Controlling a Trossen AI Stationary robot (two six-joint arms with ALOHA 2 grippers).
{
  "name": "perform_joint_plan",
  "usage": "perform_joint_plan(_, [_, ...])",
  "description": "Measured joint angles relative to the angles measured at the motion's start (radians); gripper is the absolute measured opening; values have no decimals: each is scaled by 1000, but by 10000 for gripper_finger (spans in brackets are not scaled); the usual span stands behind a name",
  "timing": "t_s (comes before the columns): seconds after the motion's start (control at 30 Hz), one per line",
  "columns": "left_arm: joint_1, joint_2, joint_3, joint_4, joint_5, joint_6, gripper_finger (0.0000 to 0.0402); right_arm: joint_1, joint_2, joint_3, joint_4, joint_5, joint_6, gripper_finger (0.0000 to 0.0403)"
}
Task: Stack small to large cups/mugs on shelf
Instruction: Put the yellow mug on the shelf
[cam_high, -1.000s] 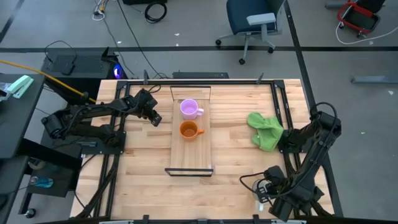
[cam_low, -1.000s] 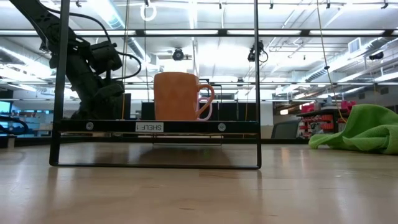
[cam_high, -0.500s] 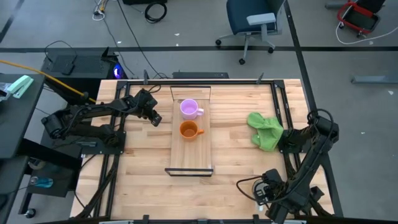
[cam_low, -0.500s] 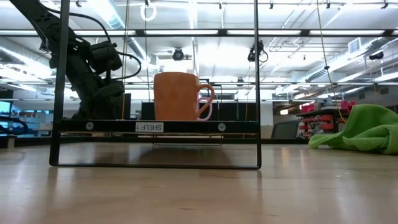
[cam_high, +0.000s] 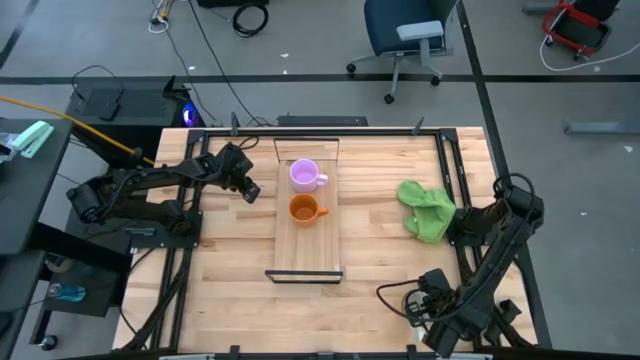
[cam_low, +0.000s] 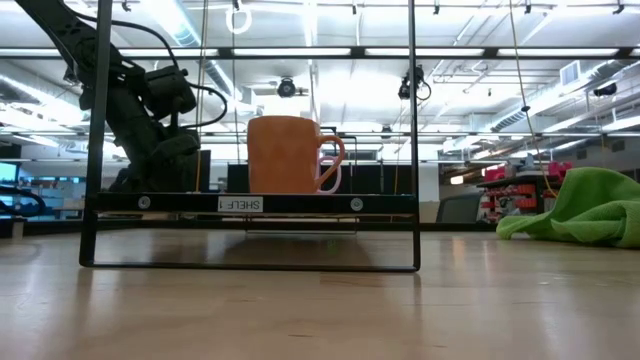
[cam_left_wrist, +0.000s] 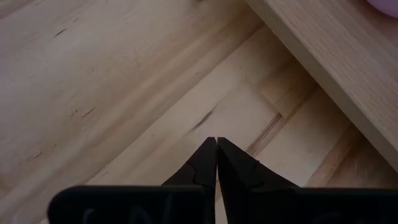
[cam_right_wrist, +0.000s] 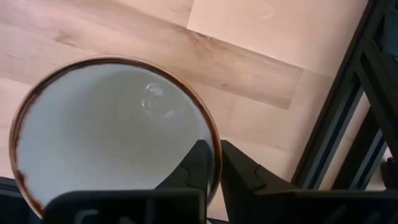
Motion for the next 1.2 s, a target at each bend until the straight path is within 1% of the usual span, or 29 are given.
perform_joint_plan(0.1, [0, 0, 0, 0, 0, 0, 14, -5, 0, 0, -4, 8, -21, 24])
perform_joint_plan(0.23, [0, 0, 0, 0, 0, 0, 12, -14, -1, 1, -15, 54, -69, 18])
perform_joint_plan(0.43, [0, 0, 0, 0, 0, 0, 21, -43, -25, -1, -56, 61, -193, 12])
perform_joint_plan(0.53, [0, 0, 0, 0, 0, 0, 24, -59, -63, -6, -98, 68, -221, 10])
perform_joint_plan(0.63, [0, 0, 0, 0, 0, 0, 21, -73, -112, -4, -109, 102, -246, 10])
perform_joint_plan(0.9, [0, 0, 0, 0, 0, 0, 13, -128, -227, -3, -170, 98, -372, 10])
perform_joint_plan(1.03, [0, 0, 0, 0, 0, 0, 20, -166, -288, -3, -210, 128, -454, 10])
perform_joint_plan(1.13, [0, 0, 0, 0, 0, 0, 24, -204, -327, -3, -244, 144, -560, 10])
perform_joint_plan(1.2, [0, 0, 0, 0, 0, 0, 24, -233, -357, -3, -248, 173, -617, 10])
